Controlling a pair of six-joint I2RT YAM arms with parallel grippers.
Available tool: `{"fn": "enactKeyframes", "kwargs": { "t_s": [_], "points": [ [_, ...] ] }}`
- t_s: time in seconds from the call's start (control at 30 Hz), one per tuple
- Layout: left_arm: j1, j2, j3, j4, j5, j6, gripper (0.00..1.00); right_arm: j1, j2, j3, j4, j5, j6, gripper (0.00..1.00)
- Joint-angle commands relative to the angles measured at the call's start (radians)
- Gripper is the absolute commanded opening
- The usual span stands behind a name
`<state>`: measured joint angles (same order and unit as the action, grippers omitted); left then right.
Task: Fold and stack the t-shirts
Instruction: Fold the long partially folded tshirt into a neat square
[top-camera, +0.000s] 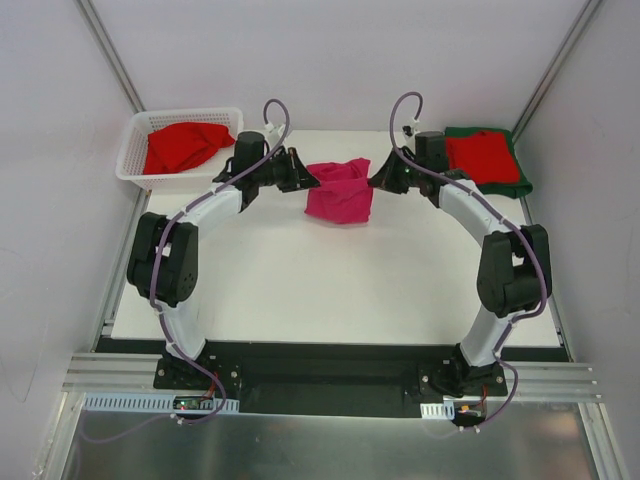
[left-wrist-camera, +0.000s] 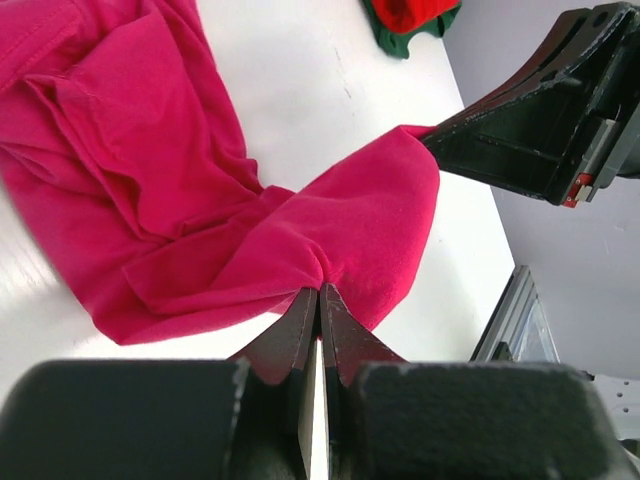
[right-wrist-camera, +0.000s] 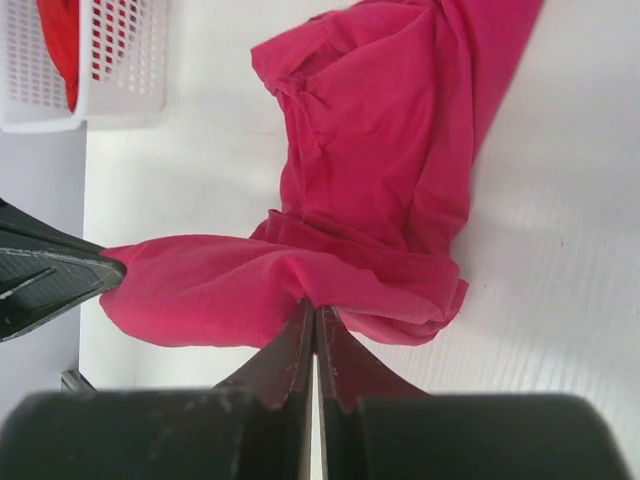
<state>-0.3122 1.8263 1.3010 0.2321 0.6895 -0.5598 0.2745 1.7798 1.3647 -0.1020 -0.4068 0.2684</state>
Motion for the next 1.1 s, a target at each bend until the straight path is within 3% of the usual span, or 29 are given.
{"fn": "enactKeyframes", "kwargs": {
  "t_s": [0.0,0.5,1.07],
  "points": [
    [0.009,-0.005,0.05,0.006,0.041,0.026,0.0,-0.011,-0.003,0.073,0.042,-0.029,-0.018,0.01],
    [0.004,-0.102,-0.258,0.113,0.059,-0.031,0.0,-0.008,-0.094,-0.171,0.088,-0.073,0.012,0.01],
    [-0.143,-0.375,-0.595,0.121,-0.001,-0.074,0.0,0.134,-0.48,-0.53,-0.09,-0.017,0.035,0.01]
  ]
}}
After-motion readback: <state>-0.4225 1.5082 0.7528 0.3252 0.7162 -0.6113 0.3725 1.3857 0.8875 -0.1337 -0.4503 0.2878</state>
